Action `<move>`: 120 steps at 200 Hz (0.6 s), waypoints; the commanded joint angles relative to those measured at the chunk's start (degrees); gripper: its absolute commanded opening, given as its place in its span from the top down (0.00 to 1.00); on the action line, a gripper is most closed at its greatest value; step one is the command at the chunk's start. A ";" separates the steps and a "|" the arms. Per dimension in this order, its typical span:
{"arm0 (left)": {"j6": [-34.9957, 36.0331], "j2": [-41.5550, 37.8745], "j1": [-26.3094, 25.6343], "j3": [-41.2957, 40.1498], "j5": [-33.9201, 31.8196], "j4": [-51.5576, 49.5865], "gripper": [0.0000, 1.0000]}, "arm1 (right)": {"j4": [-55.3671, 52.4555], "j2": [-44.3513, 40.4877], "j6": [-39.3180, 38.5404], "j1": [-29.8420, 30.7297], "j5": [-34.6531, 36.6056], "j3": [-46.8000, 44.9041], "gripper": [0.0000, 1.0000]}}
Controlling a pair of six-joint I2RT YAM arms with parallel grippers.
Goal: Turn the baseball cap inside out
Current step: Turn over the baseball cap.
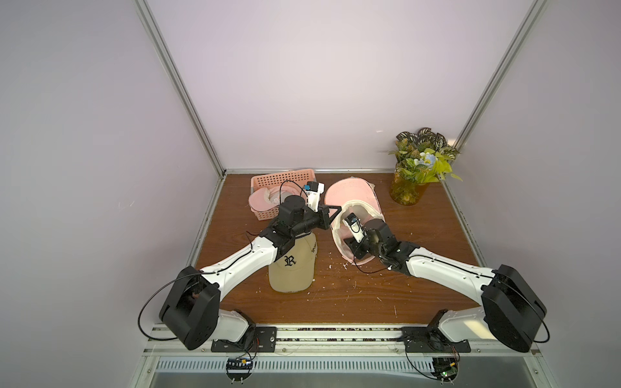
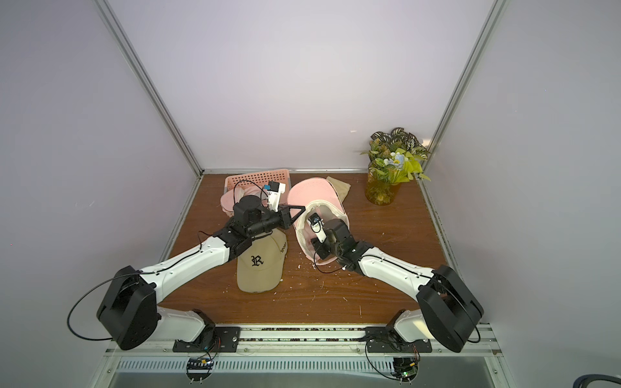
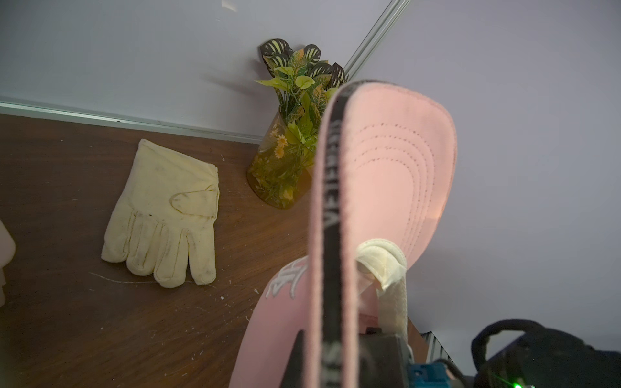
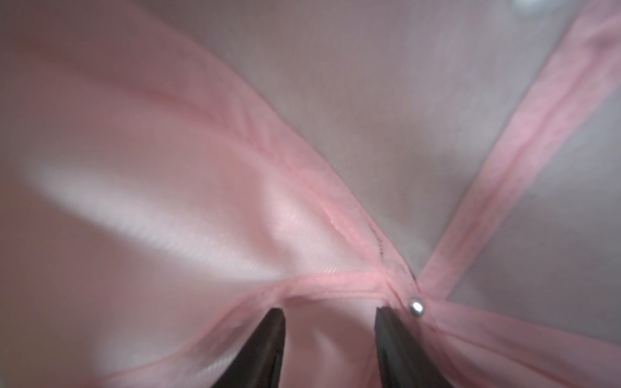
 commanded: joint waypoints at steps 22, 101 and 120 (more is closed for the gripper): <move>0.48 0.71 -2.55 1.94 -4.95 -0.60 1.00 | 5.12 -4.92 2.68 0.25 7.02 1.58 0.51; -3.42 0.81 -3.54 2.79 -12.42 -4.17 1.00 | 1.88 -2.07 10.40 0.25 32.55 1.99 0.53; -5.29 0.56 -3.53 2.74 -12.21 -3.56 1.00 | 1.42 -0.12 10.95 0.22 34.49 1.61 0.53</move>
